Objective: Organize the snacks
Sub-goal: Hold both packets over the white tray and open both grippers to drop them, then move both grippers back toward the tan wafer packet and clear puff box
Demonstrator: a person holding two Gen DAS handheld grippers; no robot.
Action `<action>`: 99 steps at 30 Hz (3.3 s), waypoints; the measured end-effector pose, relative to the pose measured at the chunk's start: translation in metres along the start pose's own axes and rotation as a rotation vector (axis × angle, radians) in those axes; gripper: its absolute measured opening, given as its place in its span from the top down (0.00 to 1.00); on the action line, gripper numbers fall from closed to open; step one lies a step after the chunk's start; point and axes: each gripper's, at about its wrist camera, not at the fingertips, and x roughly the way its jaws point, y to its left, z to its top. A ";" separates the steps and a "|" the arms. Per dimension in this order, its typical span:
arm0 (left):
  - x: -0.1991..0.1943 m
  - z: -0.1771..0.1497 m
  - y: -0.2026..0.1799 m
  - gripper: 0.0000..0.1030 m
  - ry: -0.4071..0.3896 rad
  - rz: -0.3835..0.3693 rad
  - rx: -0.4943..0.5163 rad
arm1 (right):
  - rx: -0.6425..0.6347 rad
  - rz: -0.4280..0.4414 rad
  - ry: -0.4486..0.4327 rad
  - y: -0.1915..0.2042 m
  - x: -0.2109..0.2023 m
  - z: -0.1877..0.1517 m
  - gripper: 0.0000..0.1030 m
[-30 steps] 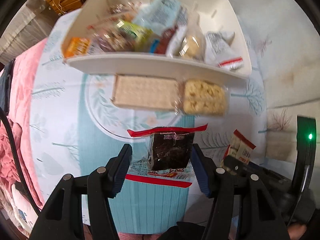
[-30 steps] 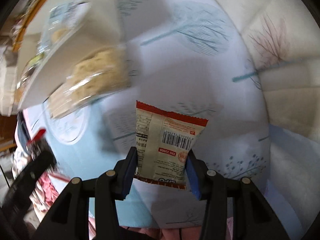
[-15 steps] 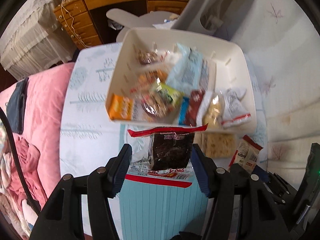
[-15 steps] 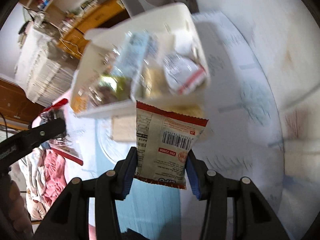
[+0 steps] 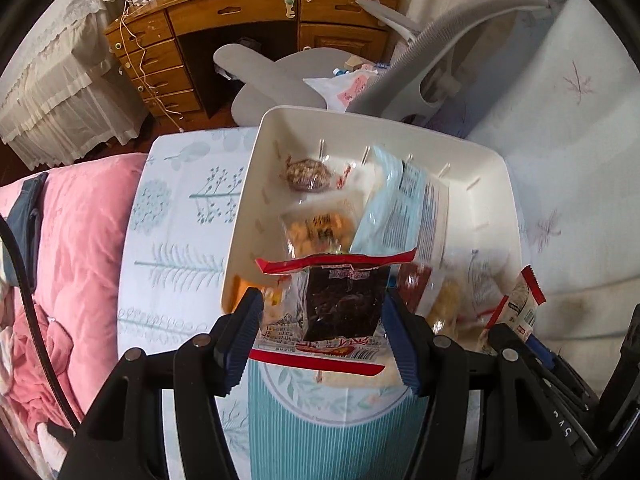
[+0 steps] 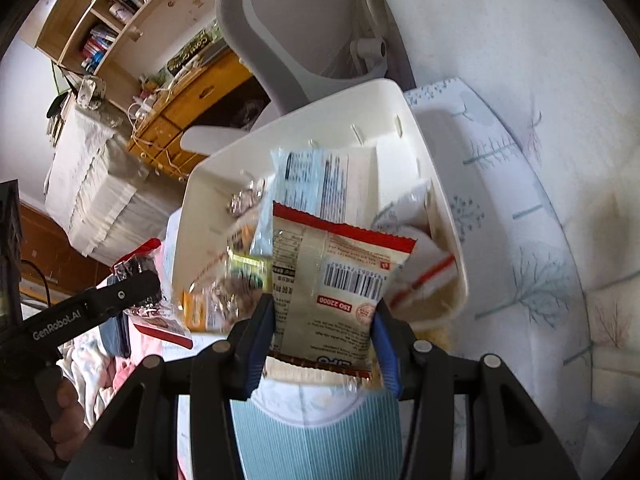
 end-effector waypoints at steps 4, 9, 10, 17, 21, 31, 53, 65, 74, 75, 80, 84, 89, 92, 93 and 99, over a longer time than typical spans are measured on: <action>0.009 0.015 -0.001 0.42 -0.008 -0.015 -0.002 | 0.005 -0.001 -0.026 0.005 0.009 0.014 0.54; 0.014 0.026 -0.004 0.41 -0.025 -0.038 0.002 | -0.037 -0.010 -0.076 0.008 0.012 0.029 0.54; 0.015 0.028 -0.004 0.41 -0.030 -0.044 0.002 | -0.039 -0.007 -0.083 0.007 0.012 0.031 0.54; 0.025 0.027 -0.005 0.26 -0.003 -0.056 -0.012 | -0.015 -0.003 -0.099 0.000 0.017 0.038 0.31; 0.021 0.023 -0.005 0.21 0.000 -0.067 -0.019 | -0.003 -0.004 -0.107 -0.002 0.013 0.034 0.29; -0.001 -0.009 -0.015 0.21 -0.003 -0.120 -0.017 | 0.005 -0.006 -0.121 -0.007 -0.014 0.013 0.27; -0.004 -0.124 0.004 0.21 0.054 -0.171 -0.156 | 0.031 -0.017 -0.117 -0.045 -0.044 -0.076 0.14; 0.041 -0.152 0.012 0.21 0.116 -0.190 -0.352 | -0.167 -0.024 -0.102 -0.050 -0.024 -0.101 0.11; 0.075 -0.157 0.005 0.17 0.111 -0.183 -0.477 | -0.300 -0.062 -0.061 -0.057 -0.002 -0.099 0.11; 0.077 -0.156 0.004 0.17 0.105 -0.181 -0.483 | -0.311 -0.063 -0.051 -0.058 0.001 -0.098 0.11; 0.096 -0.150 -0.002 0.16 0.077 -0.175 -0.506 | -0.357 -0.071 -0.015 -0.069 0.016 -0.091 0.11; 0.111 -0.147 -0.008 0.16 0.073 -0.161 -0.502 | -0.384 -0.056 0.012 -0.076 0.027 -0.087 0.17; 0.126 -0.144 -0.012 0.16 0.078 -0.144 -0.519 | -0.412 -0.031 0.053 -0.078 0.042 -0.085 0.27; 0.131 -0.141 -0.013 0.16 0.077 -0.121 -0.517 | -0.426 -0.018 0.068 -0.076 0.050 -0.086 0.31; 0.132 -0.141 -0.013 0.16 0.075 -0.114 -0.518 | -0.431 -0.015 0.070 -0.075 0.052 -0.086 0.32; 0.143 -0.129 -0.022 0.14 0.065 -0.080 -0.498 | -0.464 -0.026 0.082 -0.074 0.062 -0.088 0.41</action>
